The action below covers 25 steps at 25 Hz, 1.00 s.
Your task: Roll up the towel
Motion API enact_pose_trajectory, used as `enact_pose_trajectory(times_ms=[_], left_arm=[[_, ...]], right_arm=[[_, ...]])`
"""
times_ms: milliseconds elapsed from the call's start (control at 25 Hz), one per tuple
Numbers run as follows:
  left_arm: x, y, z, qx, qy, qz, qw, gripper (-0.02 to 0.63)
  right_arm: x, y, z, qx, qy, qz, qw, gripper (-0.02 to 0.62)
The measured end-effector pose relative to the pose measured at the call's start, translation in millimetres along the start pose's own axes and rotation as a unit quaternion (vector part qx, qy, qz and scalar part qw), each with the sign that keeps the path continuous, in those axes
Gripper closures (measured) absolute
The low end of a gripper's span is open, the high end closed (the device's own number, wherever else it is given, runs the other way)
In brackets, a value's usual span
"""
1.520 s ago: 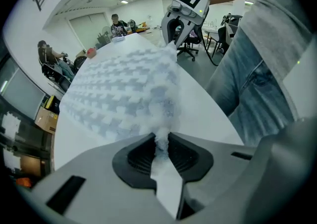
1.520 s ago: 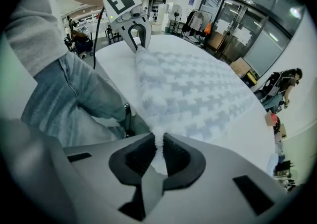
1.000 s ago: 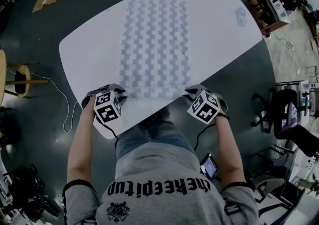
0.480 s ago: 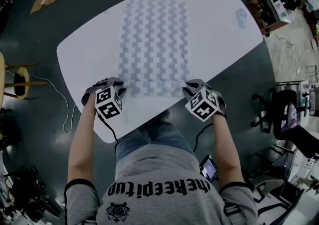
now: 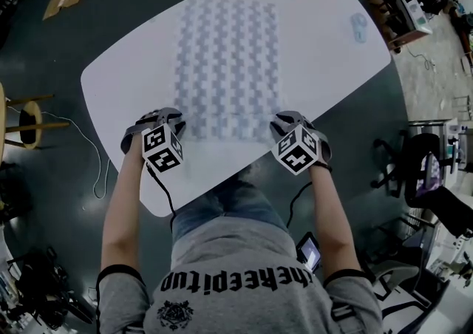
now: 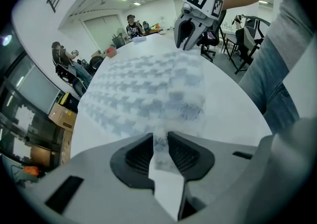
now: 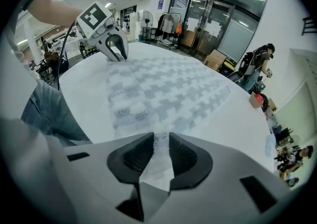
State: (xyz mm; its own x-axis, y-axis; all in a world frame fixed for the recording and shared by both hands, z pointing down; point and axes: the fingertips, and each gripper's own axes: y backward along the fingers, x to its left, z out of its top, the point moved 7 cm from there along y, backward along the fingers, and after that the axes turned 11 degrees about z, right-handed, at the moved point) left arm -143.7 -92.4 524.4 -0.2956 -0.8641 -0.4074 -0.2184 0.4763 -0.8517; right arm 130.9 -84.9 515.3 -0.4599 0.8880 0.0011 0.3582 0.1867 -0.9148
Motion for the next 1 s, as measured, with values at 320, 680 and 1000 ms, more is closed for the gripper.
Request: enact_pose_trajectory(times_ms=[320, 680, 1000], left_arm=[[8, 0, 1, -0.011, 0.023, 0.021, 0.9994, 0.505], [7, 53, 12, -0.092, 0.021, 0.043, 0.9946, 0.48], [-40, 43, 3, -0.053, -0.052, -0.003, 0.9972, 0.408]], right_arm=[[-4, -1, 2, -0.008, -0.007, -0.013, 1.0, 0.52], [1, 18, -1, -0.054, -0.042, -0.016, 0.998, 0.515], [11, 45, 6, -0.08, -0.014, -0.027, 0.996, 0.508]])
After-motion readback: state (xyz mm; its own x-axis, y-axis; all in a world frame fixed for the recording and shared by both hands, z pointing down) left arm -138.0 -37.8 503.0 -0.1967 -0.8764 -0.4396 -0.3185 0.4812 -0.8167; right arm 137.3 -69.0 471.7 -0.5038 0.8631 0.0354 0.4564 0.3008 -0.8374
